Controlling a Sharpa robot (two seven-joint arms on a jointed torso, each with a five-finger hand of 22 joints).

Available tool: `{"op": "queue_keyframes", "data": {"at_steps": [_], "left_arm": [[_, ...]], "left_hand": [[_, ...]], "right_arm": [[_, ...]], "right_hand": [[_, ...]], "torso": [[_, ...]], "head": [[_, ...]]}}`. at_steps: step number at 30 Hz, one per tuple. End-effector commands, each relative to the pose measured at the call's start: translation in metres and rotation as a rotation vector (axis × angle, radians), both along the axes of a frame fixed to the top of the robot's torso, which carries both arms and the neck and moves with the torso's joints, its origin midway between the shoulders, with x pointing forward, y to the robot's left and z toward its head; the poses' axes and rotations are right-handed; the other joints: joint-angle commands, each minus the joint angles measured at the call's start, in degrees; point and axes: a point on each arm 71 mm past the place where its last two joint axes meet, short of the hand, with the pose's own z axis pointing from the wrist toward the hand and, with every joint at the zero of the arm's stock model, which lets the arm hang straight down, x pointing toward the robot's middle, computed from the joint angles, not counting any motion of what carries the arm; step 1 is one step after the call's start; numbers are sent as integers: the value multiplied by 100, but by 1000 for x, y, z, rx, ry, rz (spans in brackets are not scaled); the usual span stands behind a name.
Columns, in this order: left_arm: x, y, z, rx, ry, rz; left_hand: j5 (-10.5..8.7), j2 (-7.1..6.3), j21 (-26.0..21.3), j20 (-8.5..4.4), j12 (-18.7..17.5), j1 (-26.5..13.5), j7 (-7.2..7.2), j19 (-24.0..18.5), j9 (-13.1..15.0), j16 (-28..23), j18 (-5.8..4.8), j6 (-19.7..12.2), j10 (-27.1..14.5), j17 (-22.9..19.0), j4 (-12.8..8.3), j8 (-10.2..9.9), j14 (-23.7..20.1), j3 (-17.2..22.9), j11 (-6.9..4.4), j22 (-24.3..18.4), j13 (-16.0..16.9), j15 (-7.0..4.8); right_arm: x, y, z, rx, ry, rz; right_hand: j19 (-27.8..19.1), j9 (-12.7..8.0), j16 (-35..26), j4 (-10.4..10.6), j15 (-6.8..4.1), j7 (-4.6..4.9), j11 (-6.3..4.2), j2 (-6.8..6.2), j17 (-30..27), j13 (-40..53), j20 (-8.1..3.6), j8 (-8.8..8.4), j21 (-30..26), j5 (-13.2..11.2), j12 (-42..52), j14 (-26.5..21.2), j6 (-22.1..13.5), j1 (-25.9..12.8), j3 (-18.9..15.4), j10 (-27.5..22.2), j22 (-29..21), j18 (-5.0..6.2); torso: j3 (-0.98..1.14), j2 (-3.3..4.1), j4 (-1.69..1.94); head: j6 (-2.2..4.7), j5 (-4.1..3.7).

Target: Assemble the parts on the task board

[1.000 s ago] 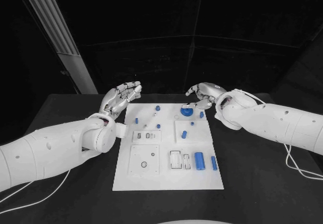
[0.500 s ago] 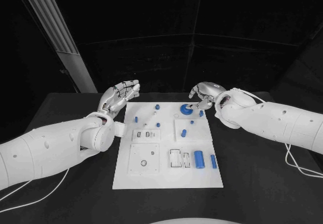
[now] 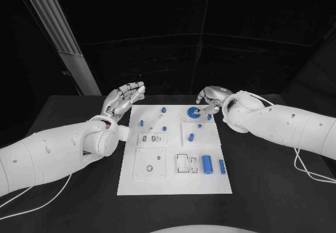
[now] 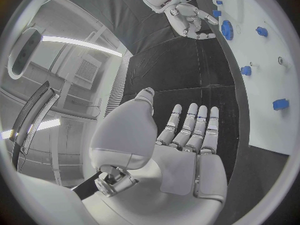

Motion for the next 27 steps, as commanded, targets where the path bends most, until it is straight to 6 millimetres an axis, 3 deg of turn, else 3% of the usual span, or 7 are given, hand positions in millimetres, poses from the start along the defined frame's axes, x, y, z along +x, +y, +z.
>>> {"op": "queue_keyframes", "data": {"at_steps": [1, 8, 11, 27], "left_arm": [[-7, 0, 21, -93, -289, -23], [-7, 1, 21, -91, -289, -20], [-7, 1, 21, -91, -288, -21], [-7, 1, 21, -90, -286, -19]], "left_hand": [[15, 40, 3, 1, 27, 1, 827, -25, -7, 39, 17, -24, -23, 3, -1, 39, 16, -21, 4, -7, -2, 32], [15, 40, 3, 1, 27, 1, 827, -25, -7, 39, 17, -24, -23, 3, -1, 39, 16, -21, 4, -7, -2, 32], [18, 45, 2, 1, 29, 6, 828, -29, -8, 40, 16, -28, -25, 3, -1, 43, 16, -22, 4, -6, -2, 32], [21, 49, 3, 1, 30, 11, 828, -32, -8, 41, 15, -31, -27, 3, 0, 49, 16, -23, 4, -4, -2, 33]], "right_arm": [[0, 1, -2, -23, 28, -6], [1, 6, -5, -41, 49, 4], [1, 8, -7, -48, 60, 6], [3, 16, -14, -104, 100, -11]], "right_hand": [[594, -3, 14, -7, 32, 1, 9, 8, 1506, 1506, 45, -7, 18, -50, 14, 596, 53, 109, 46, 597, 1507, -41], [594, -16, 14, -34, 24, -10, -1, 80, 1506, 1506, 37, -45, 18, -127, 14, 596, 108, 361, 127, 597, 1507, -41], [594, -19, 14, -42, 21, -17, -7, 98, 1506, 1506, 34, -52, 18, -130, 14, 596, 140, 429, 159, 597, 1507, -41], [594, -77, 14, -55, 23, 0, 1, 166, 1506, 1506, 29, -193, 18, -212, 14, 596, 88, 528, 232, 597, 1507, -41]], "torso": [[-2, 1, 3], [-1, -1, 2], [0, 4, 2], [0, -2, -7]], "head": [[-9, 5], [-1, 9], [47, 36], [-7, 51]]}}
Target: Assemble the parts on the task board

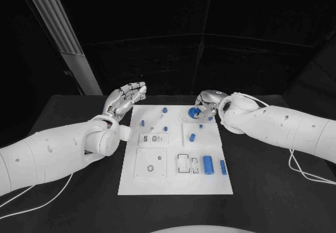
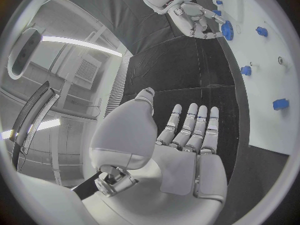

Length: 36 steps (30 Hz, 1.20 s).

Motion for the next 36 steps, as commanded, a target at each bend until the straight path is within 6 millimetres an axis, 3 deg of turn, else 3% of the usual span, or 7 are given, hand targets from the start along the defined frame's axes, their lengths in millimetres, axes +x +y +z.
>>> {"op": "queue_keyframes", "data": {"at_steps": [1, 14, 20, 26, 31, 36], "left_arm": [[-7, 1, 21, -90, -286, -20], [-7, 1, 21, -90, -284, -21], [-6, 1, 21, -89, -283, -21], [-6, 1, 20, -89, -282, -21], [-6, 1, 20, -90, -281, -22], [-6, 0, 20, -90, -279, -23]], "left_hand": [[21, 49, 3, 2, 30, 11, 828, -32, -10, 18, 15, -32, -27, 3, 0, 27, 16, -23, 4, -4, -2, 33], [25, 52, 1, 2, 31, 14, 828, -37, -10, 19, 14, -34, -28, 3, 0, 31, 16, -24, 5, -7, -2, 33], [26, 53, 0, 1, 32, 16, 828, -40, -10, 19, 14, -35, -28, 3, 0, 33, 16, -25, 5, -9, -2, 33], [28, 54, 0, 1, 33, 18, 828, -42, -10, 19, 14, -37, -29, 3, 0, 33, 16, -25, 5, -9, -2, 33], [31, 56, -1, 2, 33, 20, 828, -45, -11, 20, 13, -39, -30, 3, 0, 35, 16, -26, 5, -11, -2, 34], [33, 57, 0, 2, 34, 21, 828, -45, -11, 20, 13, -41, -30, 3, 0, 36, 16, -27, 5, -8, -2, 34]], "right_arm": [[0, 0, -5, -49, 36, -17], [-1, 3, 2, -9, -54, -18], [-4, 5, 10, 49, -154, 3], [-6, 5, 13, 73, -195, 6], [-5, 5, 12, 67, -185, -9], [-3, 4, 9, 49, -152, -28]], "right_hand": [[594, -12, 14, -13, 25, 26, 5, 31, 1508, 1507, 30, -34, 18, -36, 15, 596, -17, 54, 40, 597, 1508, -42], [594, -29, 14, -78, 28, 13, 0, 145, 1508, 1507, 35, -71, 18, -71, 15, 596, 133, 139, 129, 597, 1508, -42], [594, 10, 14, -83, -28, -89, -82, 101, 1508, 1507, -1, -6, 18, -70, 15, 596, 373, 119, 118, 597, 1508, -42], [594, 28, 14, -76, -57, -129, -119, 69, 1508, 1507, -25, 17, 18, -72, 15, 596, 394, 107, 100, 597, 1508, -42], [594, 35, 14, -60, -87, -153, -146, 38, 1508, 1507, -55, 11, 18, -83, 15, 596, 325, 90, 76, 597, 1508, -42], [594, 23, 14, -29, -120, -150, -159, 32, 1508, 1507, -98, -59, 18, -107, 15, 596, 38, 75, 54, 597, 1508, -42]], "torso": [[0, -1, -6], [2, -1, 0], [2, 1, -2], [-2, 2, 1], [-4, -2, 1], [-6, -5, 5]], "head": [[-18, -5], [-8, -19], [-2, -11], [-2, -9], [-9, -21], [-8, -52]]}}
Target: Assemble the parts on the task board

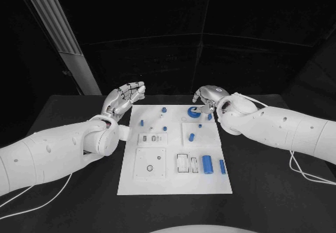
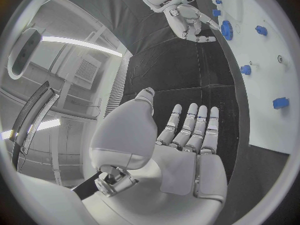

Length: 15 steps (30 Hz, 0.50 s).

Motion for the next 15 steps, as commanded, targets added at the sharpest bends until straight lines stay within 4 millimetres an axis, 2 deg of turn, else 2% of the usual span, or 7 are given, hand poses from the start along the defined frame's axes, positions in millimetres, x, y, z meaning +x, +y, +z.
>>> {"op": "queue_keyframes", "data": {"at_steps": [1, 6, 15], "left_arm": [[-7, 0, 20, -90, -278, -25], [-7, 0, 20, -90, -277, -24], [-7, 0, 20, -89, -276, -23]], "left_hand": [[33, 57, 0, 2, 34, 21, 828, -45, -8, 20, 13, -42, -30, 3, 0, 37, 16, -27, 5, -5, -2, 34], [33, 57, 0, 2, 34, 21, 828, -45, -8, 20, 13, -42, -30, 3, 0, 37, 16, -27, 5, -5, -2, 34], [33, 57, 0, 2, 34, 21, 828, -45, -8, 20, 13, -42, -30, 3, 0, 37, 16, -27, 5, -5, -2, 34]], "right_arm": [[1, -1, 0, -10, 4, -21], [2, -1, -3, -32, 39, -33], [2, 0, -7, -69, 90, -37]], "right_hand": [[584, -10, 14, 18, -34, 19, -48, -42, 1509, 1508, -46, -32, 18, -28, 15, 595, -93, -2, -22, 597, 1509, -43], [584, -39, 14, 36, -6, 81, 1, -47, 1509, 1508, -35, -92, 18, -44, 15, 595, -266, -22, -36, 597, 1509, -43], [584, -78, 14, 67, 46, 150, 65, -80, 1509, 1508, 5, -166, 18, -116, 15, 595, -367, -107, -86, 597, 1509, -43]], "torso": [[-2, -5, 6], [3, -6, 4], [4, -2, 0]], "head": [[3, -13], [5, -3], [10, -4]]}}
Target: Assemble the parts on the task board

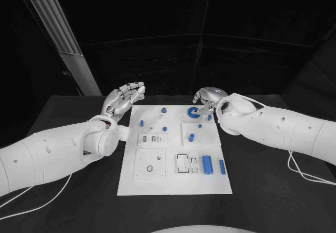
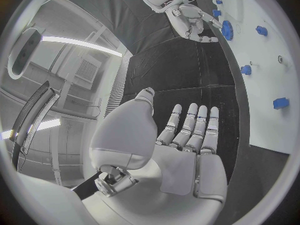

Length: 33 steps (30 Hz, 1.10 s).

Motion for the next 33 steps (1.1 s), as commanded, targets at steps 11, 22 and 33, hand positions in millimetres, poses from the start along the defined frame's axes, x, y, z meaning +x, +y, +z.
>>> {"op": "queue_keyframes", "data": {"at_steps": [11, 22, 33], "left_arm": [[-6, 1, 20, -87, -274, -21], [-6, 1, 20, -86, -273, -19], [-6, 1, 20, -85, -273, -19]], "left_hand": [[37, 59, -1, 2, 36, 25, 828, -50, -9, 21, 13, -49, -32, 3, 0, 39, 16, -30, 5, -7, -2, 34], [37, 59, -1, 2, 36, 25, 828, -50, -9, 21, 13, -49, -32, 3, 0, 39, 16, -30, 5, -7, -2, 34], [43, 62, 1, 2, 38, 30, 828, -54, -10, 23, 12, -53, -36, 3, 1, 49, 16, -35, 6, -3, -2, 35]], "right_arm": [[2, 0, -7, -67, 89, -18], [3, 1, -10, -84, 117, -19], [3, 2, -11, -91, 129, -10]], "right_hand": [[604, -13, 14, 19, 62, 19, 76, -26, 1509, 1508, 41, -46, 19, -97, 15, 595, 5, -100, -41, 599, 1509, -43], [604, -35, 14, -20, 52, -35, 40, 162, 1509, 1508, 51, -92, 19, -168, 15, 595, 134, -65, 63, 599, 1509, -43], [604, -71, 14, -103, -36, -165, -77, 492, 1509, 1508, -24, -176, 19, -213, 15, 595, 530, -91, 192, 599, 1509, -43]], "torso": [[2, 5, -2], [3, 9, -2], [0, 6, -4]], "head": [[-6, -6], [-9, 1], [-25, -5]]}}
